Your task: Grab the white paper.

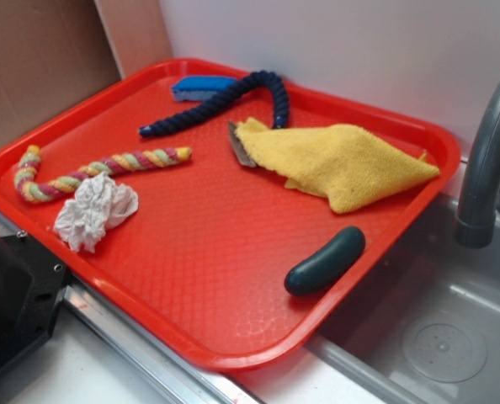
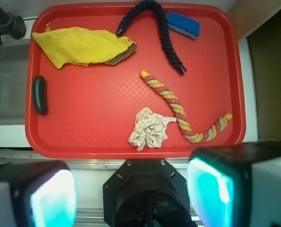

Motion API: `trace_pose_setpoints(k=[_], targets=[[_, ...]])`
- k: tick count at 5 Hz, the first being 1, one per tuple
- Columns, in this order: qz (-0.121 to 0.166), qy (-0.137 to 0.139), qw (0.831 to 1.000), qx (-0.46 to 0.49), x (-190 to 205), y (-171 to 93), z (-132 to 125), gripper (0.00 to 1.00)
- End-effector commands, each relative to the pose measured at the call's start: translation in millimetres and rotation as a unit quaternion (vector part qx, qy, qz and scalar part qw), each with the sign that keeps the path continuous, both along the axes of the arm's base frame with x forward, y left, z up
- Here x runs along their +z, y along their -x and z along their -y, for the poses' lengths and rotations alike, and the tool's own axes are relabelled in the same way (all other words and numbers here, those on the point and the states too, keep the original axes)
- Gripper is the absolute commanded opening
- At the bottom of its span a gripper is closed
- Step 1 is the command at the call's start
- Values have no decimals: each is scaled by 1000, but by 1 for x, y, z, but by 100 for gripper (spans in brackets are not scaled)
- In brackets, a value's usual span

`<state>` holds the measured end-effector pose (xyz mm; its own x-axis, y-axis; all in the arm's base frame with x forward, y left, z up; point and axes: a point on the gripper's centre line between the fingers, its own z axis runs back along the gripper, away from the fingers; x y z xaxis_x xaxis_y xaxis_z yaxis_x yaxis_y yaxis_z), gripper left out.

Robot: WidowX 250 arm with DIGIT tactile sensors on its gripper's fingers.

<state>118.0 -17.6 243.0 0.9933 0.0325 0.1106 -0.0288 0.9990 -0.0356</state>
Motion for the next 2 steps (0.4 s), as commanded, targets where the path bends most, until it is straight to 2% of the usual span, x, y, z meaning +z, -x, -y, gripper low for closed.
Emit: trace_pose_setpoints(k=[1, 2], targets=[[0, 0, 1000, 0, 0, 0, 0, 100], [-98, -81, 985, 116, -50, -11, -20, 100]])
